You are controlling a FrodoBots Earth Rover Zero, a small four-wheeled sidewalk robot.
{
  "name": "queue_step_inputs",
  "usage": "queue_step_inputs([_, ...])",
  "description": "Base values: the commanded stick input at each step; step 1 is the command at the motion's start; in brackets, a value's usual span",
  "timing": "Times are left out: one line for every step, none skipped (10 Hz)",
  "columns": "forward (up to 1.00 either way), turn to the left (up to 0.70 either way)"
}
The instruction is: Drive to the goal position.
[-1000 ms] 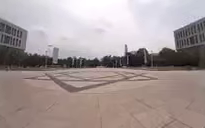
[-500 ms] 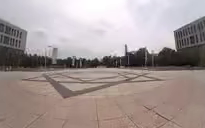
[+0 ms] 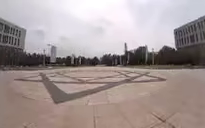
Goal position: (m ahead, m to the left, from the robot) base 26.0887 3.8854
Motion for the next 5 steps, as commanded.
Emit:
queue_step_inputs([0.7,0.01])
queue_step_inputs([0.7,0.01])
queue_step_inputs([0.7,0.01])
queue_step_inputs([0.7,0.01])
queue_step_inputs([0.7,0.01])
